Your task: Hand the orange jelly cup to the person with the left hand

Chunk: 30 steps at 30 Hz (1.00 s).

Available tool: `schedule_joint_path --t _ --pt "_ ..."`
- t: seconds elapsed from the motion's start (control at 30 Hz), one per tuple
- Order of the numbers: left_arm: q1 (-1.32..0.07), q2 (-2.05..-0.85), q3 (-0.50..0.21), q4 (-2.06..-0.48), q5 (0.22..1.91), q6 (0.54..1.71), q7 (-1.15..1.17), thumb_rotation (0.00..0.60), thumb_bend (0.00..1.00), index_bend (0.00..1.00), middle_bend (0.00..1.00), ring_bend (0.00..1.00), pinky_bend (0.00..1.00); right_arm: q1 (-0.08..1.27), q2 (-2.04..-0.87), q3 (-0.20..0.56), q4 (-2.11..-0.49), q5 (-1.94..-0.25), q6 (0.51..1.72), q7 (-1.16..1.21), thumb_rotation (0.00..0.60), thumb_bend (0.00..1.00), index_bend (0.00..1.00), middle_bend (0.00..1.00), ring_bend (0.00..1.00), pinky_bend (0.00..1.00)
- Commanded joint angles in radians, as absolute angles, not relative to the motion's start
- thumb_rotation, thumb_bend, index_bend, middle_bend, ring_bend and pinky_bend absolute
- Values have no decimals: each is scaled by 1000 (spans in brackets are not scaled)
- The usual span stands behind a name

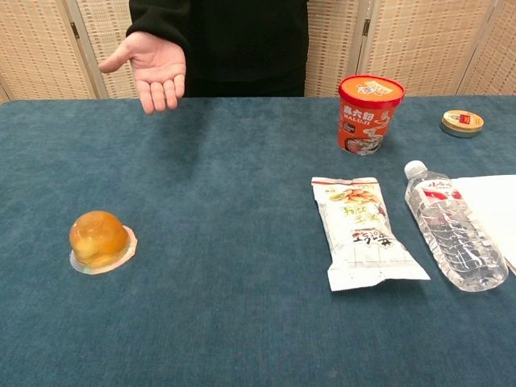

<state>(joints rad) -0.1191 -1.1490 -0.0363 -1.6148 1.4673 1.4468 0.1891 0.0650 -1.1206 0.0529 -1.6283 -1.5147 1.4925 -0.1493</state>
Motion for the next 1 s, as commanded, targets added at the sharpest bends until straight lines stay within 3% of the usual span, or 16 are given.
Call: schedule_joint_path --t 0.03,0.33,0.57,0.83,1.0 --pt "-118 -1148 -36 -1617 1468 1448 186 600 172 0 0 0 202 65 -1120 53 -1628 -1514 1492 -149 600 263 0 0 0 0" --pt "-145 -1166 -22 -1609 1509 1411 155 600 172 19 0 0 202 55 -1104 35 -1637 -1556 1513 -115 600 263 0 0 0 0" --pt "-215 -1142 -6 -1727 1537 1298 229 600 172 66 0 9 206 38 -1082 23 -1643 -1612 1564 -66 600 263 0 0 0 0" --pt "-345 -1207 -81 -1719 1466 1151 219 600 172 139 68 76 252 7 -1061 31 -1625 -1632 1646 29 600 263 0 0 0 0" --pt "-393 -1256 -88 -1708 1450 1104 270 600 173 187 125 123 301 -6 -1048 37 -1620 -1635 1676 68 600 263 0 0 0 0"
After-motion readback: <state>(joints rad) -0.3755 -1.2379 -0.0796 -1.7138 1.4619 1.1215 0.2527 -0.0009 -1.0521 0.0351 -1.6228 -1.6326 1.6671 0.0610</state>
